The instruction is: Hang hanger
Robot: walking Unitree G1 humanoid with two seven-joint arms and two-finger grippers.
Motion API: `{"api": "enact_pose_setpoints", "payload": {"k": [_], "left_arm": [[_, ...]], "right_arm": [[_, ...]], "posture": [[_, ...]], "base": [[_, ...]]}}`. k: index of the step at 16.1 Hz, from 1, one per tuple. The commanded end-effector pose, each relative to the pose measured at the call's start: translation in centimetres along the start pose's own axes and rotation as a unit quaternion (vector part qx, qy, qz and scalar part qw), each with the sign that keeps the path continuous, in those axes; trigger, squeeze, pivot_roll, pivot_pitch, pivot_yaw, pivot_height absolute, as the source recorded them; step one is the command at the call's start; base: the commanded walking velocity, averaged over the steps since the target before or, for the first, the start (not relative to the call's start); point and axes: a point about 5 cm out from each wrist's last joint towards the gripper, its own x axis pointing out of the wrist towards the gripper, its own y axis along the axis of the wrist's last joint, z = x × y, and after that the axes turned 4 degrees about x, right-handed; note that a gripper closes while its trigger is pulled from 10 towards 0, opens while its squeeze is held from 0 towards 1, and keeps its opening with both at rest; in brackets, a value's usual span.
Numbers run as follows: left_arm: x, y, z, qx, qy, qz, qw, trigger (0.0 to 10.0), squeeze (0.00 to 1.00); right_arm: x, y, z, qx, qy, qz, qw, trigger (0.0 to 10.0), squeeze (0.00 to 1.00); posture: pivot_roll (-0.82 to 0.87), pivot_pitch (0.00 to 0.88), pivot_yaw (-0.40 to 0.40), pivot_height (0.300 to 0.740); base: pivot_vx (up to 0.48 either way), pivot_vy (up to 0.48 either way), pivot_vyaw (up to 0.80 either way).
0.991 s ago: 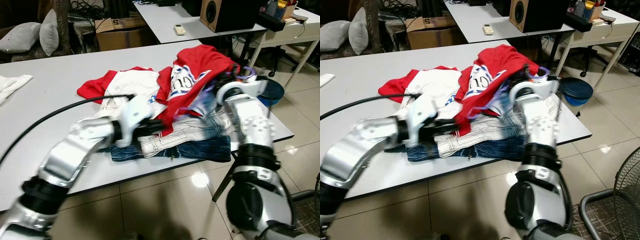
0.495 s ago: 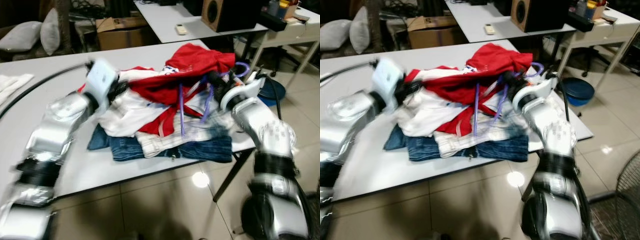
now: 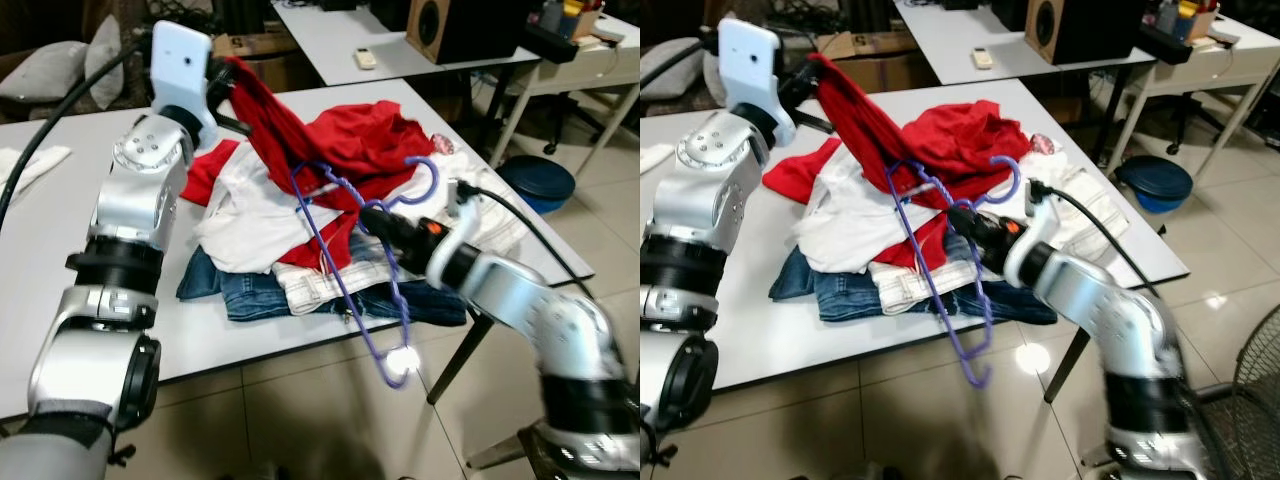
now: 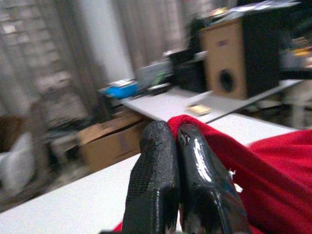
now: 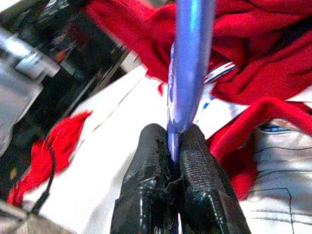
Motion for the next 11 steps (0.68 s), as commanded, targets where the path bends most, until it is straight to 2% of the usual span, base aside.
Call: {"api": "enact_pose_setpoints", "payload": {"k": [1,4,5,6,7,8,9,10,11], "left_arm": [[0.2,0.7,-1.4,0.008,0.035,0.012,0.999,0.0,0.0],[0.5,1.2,-3.6,0.029,0.106,0.019,0.994,0.0,0.0],[0.4,1.2,-4.8,0.041,0.135,0.013,0.99,0.0,0.0],[0.4,0.4,-5.0,0.031,0.112,-0.001,0.993,0.0,0.0],[0.3,-0.4,-4.0,0.009,0.059,-0.012,0.998,0.0,0.0],[-0.3,-1.6,-2.6,0.026,-0.001,-0.024,0.999,0.0,0.0],[-0.5,-1.9,-2.1,0.034,-0.024,-0.028,0.999,0.0,0.0],[-1.3,-2.9,-1.0,0.047,-0.075,-0.037,0.995,0.0,0.0],[-2.1,-3.3,0.0,0.057,-0.128,-0.035,0.99,0.0,0.0]], "right_arm": [[-0.3,0.0,-0.9,-0.023,0.03,-0.007,0.999,10.0,0.0],[-2.1,-0.2,-1.2,-0.071,0.055,-0.021,0.996,10.0,0.0],[-3.1,0.0,-1.1,-0.087,0.059,-0.02,0.994,10.0,0.0],[-4.6,0.5,-0.8,-0.115,0.051,-0.013,0.992,10.0,0.0],[-5.3,0.9,-0.4,-0.129,0.03,-0.003,0.991,10.0,0.0],[-5.9,1.8,0.2,-0.151,-0.009,0.021,0.988,10.0,0.0],[-6.1,2.1,0.3,-0.161,-0.021,0.032,0.986,10.0,0.0],[-6.8,3.0,0.7,-0.188,-0.06,0.066,0.978,10.0,0.0],[-7.2,3.4,0.7,-0.191,-0.07,0.077,0.976,10.0,0.0]], "posture": [[0.01,0.0,0.068,0.74],[0.01,0.0,0.068,0.74],[0.02,0.0,0.068,0.74],[0.02,0.0,0.073,0.74],[0.01,0.0,0.076,0.74],[0.01,0.0,0.083,0.74],[0.01,0.0,0.085,0.74],[0.0,0.0,0.089,0.74],[0.0,0.0,0.09,0.74]], "base": [[0.0,0.0,0.0],[0.0,0.0,0.0],[0.0,0.0,0.0],[0.0,0.0,0.0],[0.0,0.0,0.0],[0.0,0.0,0.0],[0.0,0.0,0.0],[0.0,0.0,0.0],[0.0,0.0,0.0]]}}
